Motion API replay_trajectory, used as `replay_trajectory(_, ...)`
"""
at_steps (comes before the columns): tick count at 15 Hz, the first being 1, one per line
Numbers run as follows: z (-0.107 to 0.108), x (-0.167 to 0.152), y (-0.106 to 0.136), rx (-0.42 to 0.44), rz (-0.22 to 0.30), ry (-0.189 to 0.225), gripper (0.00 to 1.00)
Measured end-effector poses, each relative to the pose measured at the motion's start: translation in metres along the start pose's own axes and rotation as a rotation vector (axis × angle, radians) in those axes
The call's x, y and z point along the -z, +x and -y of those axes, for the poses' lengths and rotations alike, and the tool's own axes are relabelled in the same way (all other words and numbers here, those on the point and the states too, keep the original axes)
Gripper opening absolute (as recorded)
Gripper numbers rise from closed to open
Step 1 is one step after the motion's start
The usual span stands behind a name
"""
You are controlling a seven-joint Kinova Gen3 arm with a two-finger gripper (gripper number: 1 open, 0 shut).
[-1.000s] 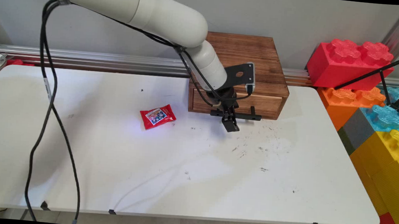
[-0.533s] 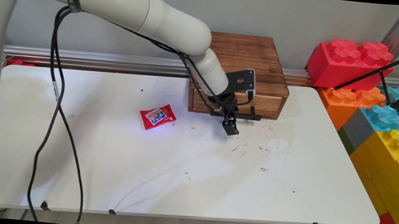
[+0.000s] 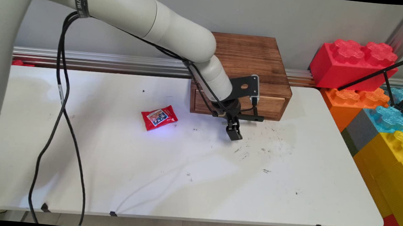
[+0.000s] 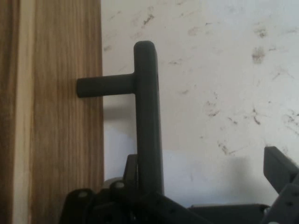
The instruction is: Open the drawer
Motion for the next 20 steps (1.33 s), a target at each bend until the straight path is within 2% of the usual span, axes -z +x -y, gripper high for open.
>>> replay_trajectory(5,-0.012,-0.002,0.003,0.002,-0.006,-0.014,1.00)
replay_trajectory(9,-0.029,-0.001,0.007,0.002,-0.011,-0.034,1.00)
replay_trajectory(20,-0.098,0.013,0.016,0.044,-0.024,-0.093,1.00)
